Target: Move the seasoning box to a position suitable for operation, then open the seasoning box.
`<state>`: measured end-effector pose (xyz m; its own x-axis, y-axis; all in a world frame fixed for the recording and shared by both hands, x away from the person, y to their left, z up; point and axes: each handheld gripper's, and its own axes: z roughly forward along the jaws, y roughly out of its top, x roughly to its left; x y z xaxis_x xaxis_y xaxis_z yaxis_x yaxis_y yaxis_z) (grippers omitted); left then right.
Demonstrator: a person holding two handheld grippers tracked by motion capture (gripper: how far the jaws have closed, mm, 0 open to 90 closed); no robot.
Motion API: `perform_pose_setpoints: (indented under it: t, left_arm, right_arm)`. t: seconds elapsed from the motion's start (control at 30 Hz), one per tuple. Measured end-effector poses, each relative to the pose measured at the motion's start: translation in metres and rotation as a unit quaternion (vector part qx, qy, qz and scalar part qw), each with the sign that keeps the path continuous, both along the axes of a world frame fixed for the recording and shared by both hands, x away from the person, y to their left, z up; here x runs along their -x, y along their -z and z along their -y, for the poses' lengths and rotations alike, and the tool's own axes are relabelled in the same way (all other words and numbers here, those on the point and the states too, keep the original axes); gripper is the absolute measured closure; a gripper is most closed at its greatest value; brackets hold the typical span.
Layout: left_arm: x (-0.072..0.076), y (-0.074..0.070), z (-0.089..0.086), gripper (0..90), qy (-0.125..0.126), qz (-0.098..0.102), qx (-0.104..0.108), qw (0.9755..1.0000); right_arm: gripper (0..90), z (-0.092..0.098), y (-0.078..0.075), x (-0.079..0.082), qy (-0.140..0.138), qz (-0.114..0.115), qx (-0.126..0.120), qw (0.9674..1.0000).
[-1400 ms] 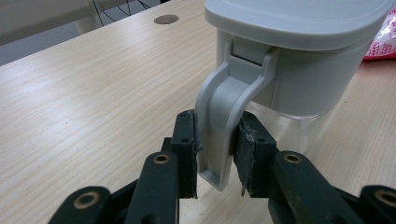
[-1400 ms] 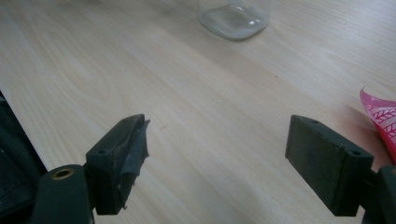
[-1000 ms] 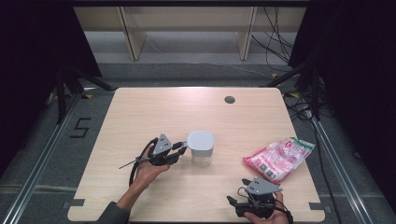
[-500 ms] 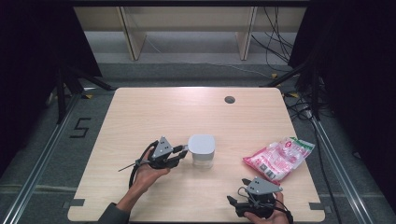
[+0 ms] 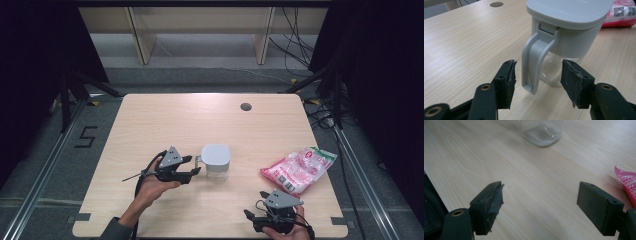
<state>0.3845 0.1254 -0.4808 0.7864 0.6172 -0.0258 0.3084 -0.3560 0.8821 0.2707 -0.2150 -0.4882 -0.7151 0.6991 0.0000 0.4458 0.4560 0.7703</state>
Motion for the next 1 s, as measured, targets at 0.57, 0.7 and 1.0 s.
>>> perform_pose_setpoints:
  t: [0.57, 0.7, 1.0]
  left_arm:
    - [0.025, -0.033, -0.003, 38.1, 0.006, 0.006, 0.013, 0.9999]
    - [0.025, -0.04, -0.003, 42.7, 0.014, 0.01, 0.019, 0.9997]
    - [0.022, -0.046, -0.001, 50.6, 0.025, 0.02, 0.027, 0.9991]
  right_arm:
    - [20.9, 0.003, 0.001, 0.0, 0.008, 0.013, 0.005, 0.9999]
    - [20.9, 0.003, 0.001, 0.0, 0.009, 0.009, 0.004, 0.9999]
    - [20.9, 0.001, 0.001, 0.0, 0.01, 0.009, 0.003, 0.9999]
